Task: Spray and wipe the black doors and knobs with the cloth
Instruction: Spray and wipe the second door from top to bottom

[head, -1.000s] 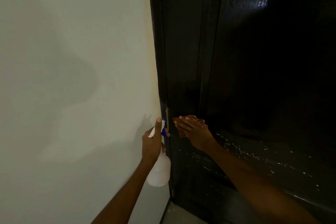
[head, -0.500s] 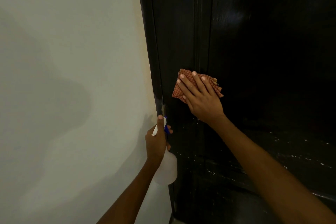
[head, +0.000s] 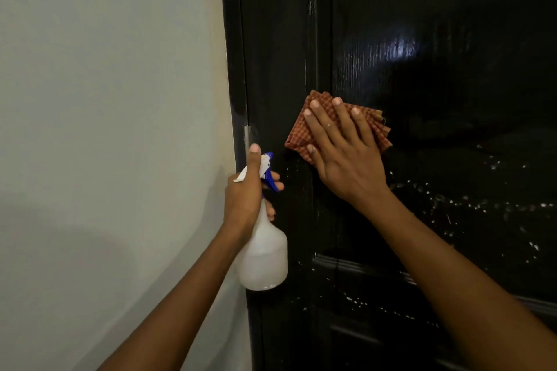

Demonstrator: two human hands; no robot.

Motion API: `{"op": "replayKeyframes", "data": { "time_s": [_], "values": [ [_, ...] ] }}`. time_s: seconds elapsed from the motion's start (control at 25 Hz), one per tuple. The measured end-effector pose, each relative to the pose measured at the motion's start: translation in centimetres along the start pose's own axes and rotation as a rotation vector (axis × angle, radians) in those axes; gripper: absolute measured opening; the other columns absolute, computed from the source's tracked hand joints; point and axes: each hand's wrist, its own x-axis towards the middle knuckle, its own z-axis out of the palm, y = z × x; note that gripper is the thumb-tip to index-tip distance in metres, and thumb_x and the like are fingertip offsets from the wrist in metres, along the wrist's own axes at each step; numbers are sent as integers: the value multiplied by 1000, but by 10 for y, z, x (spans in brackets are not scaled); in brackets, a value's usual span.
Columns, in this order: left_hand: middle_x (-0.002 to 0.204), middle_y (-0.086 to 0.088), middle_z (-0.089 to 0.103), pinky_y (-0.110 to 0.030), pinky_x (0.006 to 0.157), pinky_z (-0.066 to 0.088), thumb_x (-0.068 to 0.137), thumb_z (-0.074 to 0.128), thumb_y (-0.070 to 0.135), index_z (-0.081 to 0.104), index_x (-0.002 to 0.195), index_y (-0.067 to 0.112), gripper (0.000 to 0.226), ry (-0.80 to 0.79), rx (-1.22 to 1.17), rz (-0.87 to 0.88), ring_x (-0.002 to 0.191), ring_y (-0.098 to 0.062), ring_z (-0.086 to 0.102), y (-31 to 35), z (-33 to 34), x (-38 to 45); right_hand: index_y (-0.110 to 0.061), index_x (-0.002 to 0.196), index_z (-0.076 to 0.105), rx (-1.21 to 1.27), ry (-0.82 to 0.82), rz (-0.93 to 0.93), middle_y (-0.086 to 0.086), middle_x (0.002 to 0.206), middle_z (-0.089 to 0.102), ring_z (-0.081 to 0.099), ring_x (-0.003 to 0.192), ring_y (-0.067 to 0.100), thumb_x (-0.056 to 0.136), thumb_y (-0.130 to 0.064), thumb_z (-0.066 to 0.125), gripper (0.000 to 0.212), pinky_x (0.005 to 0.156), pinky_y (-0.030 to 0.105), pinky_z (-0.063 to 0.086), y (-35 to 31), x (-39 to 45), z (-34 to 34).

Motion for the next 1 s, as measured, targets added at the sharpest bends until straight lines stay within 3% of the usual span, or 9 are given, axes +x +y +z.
{"op": "replayKeyframes", "data": {
  "time_s": [0.2,0.36,0.56,0.8,1.0],
  "values": [
    [84,-12,76,-28,45,50,93,32,73,70,94,5,79,-36,-83,97,50,-23,60,-33,-13,-8,-16,166,15,-35,87,81,6,174,5,4,160,31,107,-49,28,69,129,47,-1,5,-35,1],
    [85,-16,76,-28,43,49,94,33,70,70,94,3,76,-67,-91,168,53,-28,62,-26,-23,-17,-15,166,14,-36,92,138,5,174,5,4,160,30,106,-48,30,70,129,50,5,23,-50,-5],
    [87,-18,75,-26,41,49,95,33,68,69,97,0,77,-93,-96,179,48,-22,62,4,-19,-12,-14,165,19,-27,75,196,5,174,9,7,160,30,106,-50,28,69,128,52,11,27,-47,-9],
    [74,-10,67,-23,39,47,95,38,66,65,98,1,70,-117,-111,137,50,-15,61,12,-4,-16,-12,165,18,-23,90,231,7,174,5,4,160,31,106,-49,29,70,129,50,2,21,-73,-4],
    [80,-14,69,-23,39,48,95,37,68,65,103,2,72,-118,-109,187,50,-16,63,26,-9,-14,-13,165,17,-39,29,227,7,174,2,4,160,32,106,-48,34,72,128,53,7,17,-96,-4]
  ]
}}
